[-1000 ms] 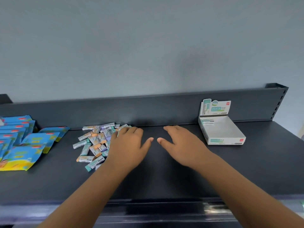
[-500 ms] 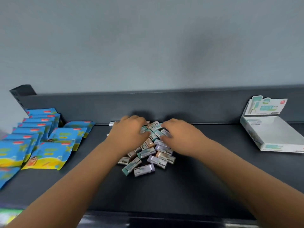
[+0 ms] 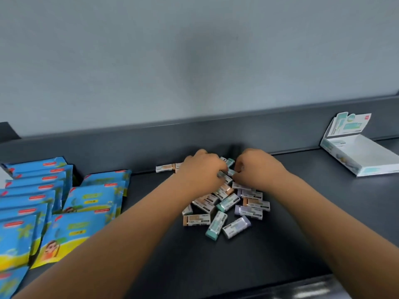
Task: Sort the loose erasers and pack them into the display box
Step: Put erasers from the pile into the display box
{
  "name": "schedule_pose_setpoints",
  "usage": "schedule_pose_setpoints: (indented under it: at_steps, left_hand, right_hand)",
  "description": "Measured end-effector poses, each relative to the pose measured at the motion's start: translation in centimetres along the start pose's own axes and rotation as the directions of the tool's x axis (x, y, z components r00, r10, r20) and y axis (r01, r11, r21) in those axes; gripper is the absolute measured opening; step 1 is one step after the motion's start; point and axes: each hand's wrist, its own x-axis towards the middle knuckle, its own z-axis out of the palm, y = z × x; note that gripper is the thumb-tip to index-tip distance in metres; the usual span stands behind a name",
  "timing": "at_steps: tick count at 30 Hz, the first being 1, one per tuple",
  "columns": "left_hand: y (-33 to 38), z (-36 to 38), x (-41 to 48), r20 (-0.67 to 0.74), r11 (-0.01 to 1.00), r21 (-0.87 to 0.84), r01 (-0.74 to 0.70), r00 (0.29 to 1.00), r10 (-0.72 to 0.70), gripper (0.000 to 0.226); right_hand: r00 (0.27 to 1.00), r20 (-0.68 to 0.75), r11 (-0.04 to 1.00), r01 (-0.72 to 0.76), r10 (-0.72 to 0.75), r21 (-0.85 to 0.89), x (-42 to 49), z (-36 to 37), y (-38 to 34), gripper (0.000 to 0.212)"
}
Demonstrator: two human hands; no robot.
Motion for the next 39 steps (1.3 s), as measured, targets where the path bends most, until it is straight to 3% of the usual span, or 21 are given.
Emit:
schedule_pose_setpoints:
  at_steps: [4,7,9,15,19,24,29,34,39]
  left_hand:
    - [-0.3,0.1,1.2,0.039,0.999,-0.041,-0.019,0.999,0.02,0.031]
    - [-0.2,-0.3,1.9,0.047,0.998,-0.055,-0.012,0.999,0.014,0.023]
    - [-0.1,-0.5,2.4,0.06,0.999,-0.034,-0.031,0.998,0.033,0.022]
    - [0.8,-0.3,3.2,0.003,0.997,0.04,-0.07,0.998,0.07,0.017]
    - [1.6,-0.2,3.6,-0.097,0.992,0.079,-0.1,0.989,0.107,0.011]
    - [3.6,0.0,4.4,-0.156,0.998,0.054,-0.024,0.987,0.032,0.018]
    - [6.8,0.5,5.2,-0.186,0.999,0.022,0.023,0.982,-0.018,0.019]
    - [8.7,0.8,5.4,-0.186,0.998,0.019,0.059,0.981,-0.054,0.016]
    - [10.7,0.5,6.4,-0.16,0.999,-0.011,0.045,0.986,-0.046,0.018]
  right_hand:
    - [1.0,-0.028,1.0,0.001,-0.002,-0.031,-0.3,-0.3,-0.4,0.027]
    - [0.994,-0.097,0.999,-0.04,0.04,0.01,-0.4,-0.6,0.1,0.008]
    - [0.988,-0.152,0.998,-0.032,0.039,0.045,-0.4,-0.6,0.7,0.006]
    - [0.965,-0.262,0.93,0.098,-0.002,0.354,-0.9,-0.6,2.9,0.017]
    - [0.981,-0.135,0.785,-0.025,0.137,0.619,-1.1,-1.2,5.1,0.015]
    - [0.974,-0.187,0.84,-0.006,0.128,0.542,-0.9,-1.8,9.0,0.015]
    - [0.992,-0.077,0.641,-0.004,0.099,0.767,-1.5,-2.3,11.8,0.014]
    - [0.982,-0.187,0.804,0.092,0.025,0.588,-2.0,-3.0,14.3,0.025]
    - [0.976,-0.219,0.871,0.096,0.014,0.482,-3.1,-4.2,15.8,0.02]
